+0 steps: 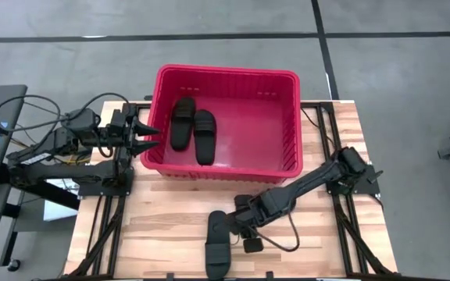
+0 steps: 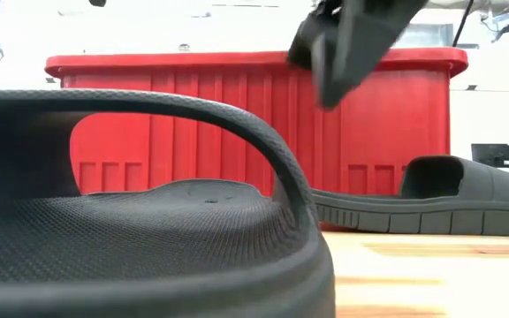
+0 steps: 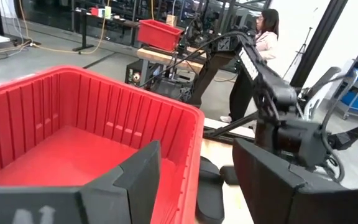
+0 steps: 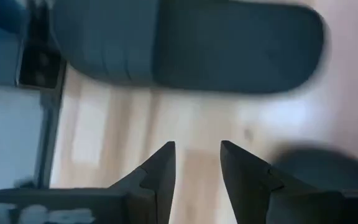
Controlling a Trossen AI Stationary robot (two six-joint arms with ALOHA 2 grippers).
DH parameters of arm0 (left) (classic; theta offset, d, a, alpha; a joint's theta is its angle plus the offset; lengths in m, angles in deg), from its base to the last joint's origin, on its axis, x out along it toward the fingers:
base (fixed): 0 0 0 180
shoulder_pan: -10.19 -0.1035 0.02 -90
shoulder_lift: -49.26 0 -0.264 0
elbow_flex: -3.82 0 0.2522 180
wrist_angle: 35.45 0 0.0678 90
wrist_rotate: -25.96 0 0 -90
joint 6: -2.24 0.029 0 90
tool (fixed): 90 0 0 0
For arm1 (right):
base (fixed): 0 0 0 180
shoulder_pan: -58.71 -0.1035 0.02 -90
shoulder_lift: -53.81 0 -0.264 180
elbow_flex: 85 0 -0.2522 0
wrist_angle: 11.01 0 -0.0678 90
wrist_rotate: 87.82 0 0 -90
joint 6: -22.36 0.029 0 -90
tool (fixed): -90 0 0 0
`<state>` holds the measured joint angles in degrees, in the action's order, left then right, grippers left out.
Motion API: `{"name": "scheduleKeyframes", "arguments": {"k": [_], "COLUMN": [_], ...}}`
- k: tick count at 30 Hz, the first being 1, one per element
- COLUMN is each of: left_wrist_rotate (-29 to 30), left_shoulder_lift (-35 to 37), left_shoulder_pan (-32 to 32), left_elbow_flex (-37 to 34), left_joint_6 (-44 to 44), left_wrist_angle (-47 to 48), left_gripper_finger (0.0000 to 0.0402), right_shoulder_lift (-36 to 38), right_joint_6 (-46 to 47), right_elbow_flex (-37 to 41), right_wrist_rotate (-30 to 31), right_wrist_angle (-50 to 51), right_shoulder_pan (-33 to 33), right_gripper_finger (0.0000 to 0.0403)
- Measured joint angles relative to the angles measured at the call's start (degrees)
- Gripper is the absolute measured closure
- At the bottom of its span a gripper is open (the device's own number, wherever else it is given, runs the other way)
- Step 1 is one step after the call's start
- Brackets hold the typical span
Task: Pick and place slides into bin
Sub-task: Put the black slide into the red organizer bin
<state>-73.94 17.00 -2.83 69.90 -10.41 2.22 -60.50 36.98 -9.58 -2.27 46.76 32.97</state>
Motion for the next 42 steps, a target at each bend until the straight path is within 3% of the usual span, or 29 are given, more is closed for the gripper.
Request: {"name": "scheduleKeyframes", "arguments": {"k": [9, 16, 36, 42], "left_wrist_rotate": [-0.36, -0.39, -0.32, -0.32], "left_shoulder_lift": [0.21, 0.27, 0.27, 0.27], "left_shoulder_pan": [0.11, 0.13, 0.13, 0.13], "left_elbow_flex": [0.0, 0.0, 0.0, 0.0], "left_joint_6": [-1.48, -1.51, -6.31, -6.67], "left_wrist_angle": [3.66, 5.86, 6.68, 6.95], "left_gripper_finger": [0.0211, 0.0211, 0.0211, 0.0211], "right_shoulder_lift": [-6.68, -7.02, -7.02, -7.1], "right_joint_6": [0.3, -1.04, -5.65, -2.57], "right_elbow_flex": [-3.11, -4.03, -3.95, -3.95], "right_wrist_rotate": [2.2, 10.75, 10.34, 10.32], "right_wrist_angle": [-7.63, -7.57, -3.04, -3.46], "right_shoulder_pan": [1.06, 3.08, 5.66, 6.58], "right_gripper_finger": [0.0284, 0.0284, 0.0284, 0.0284]}}
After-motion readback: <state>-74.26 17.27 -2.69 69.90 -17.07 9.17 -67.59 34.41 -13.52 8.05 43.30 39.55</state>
